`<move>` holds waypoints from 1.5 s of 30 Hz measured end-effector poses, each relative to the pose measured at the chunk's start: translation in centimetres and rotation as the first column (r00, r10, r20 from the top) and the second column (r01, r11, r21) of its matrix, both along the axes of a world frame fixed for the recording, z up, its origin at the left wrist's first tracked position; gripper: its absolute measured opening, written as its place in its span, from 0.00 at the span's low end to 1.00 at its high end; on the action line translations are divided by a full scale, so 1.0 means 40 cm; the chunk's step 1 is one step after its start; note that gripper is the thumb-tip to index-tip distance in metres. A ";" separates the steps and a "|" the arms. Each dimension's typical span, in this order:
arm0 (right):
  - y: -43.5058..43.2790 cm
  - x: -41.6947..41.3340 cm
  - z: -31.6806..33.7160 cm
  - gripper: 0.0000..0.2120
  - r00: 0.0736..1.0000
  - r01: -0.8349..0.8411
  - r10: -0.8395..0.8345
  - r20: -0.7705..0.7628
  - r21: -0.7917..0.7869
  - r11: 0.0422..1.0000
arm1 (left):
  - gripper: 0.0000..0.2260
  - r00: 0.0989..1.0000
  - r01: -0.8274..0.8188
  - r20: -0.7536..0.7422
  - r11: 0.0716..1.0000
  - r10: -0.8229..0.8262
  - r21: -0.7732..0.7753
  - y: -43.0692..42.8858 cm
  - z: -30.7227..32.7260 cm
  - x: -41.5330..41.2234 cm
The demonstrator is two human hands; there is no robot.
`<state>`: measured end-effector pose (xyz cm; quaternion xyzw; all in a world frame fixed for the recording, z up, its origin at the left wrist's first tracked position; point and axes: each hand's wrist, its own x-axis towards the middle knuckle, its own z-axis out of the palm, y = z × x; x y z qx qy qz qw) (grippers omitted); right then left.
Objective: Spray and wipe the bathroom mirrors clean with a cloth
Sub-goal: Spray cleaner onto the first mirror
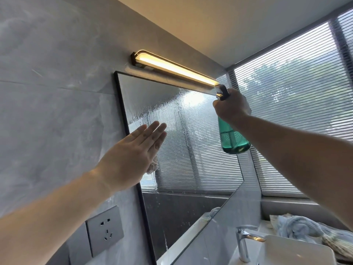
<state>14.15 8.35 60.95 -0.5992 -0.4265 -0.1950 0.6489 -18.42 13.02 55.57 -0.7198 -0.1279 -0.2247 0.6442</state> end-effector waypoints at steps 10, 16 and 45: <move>0.014 0.017 0.001 0.08 0.998 -0.024 0.023 -0.056 -0.021 1.000 | 0.26 1.000 0.000 0.005 1.000 0.000 -0.010 0.003 -0.001 0.009; 0.023 0.032 0.002 0.09 0.992 -0.016 0.019 -0.122 0.021 1.000 | 0.26 1.000 -0.017 -0.010 1.000 0.017 -0.007 0.014 -0.003 0.009; 0.021 -0.002 -0.113 0.13 0.998 -0.025 0.019 -0.061 -0.091 0.996 | 0.32 0.998 -0.052 -0.043 0.994 0.048 -0.096 0.013 -0.031 0.016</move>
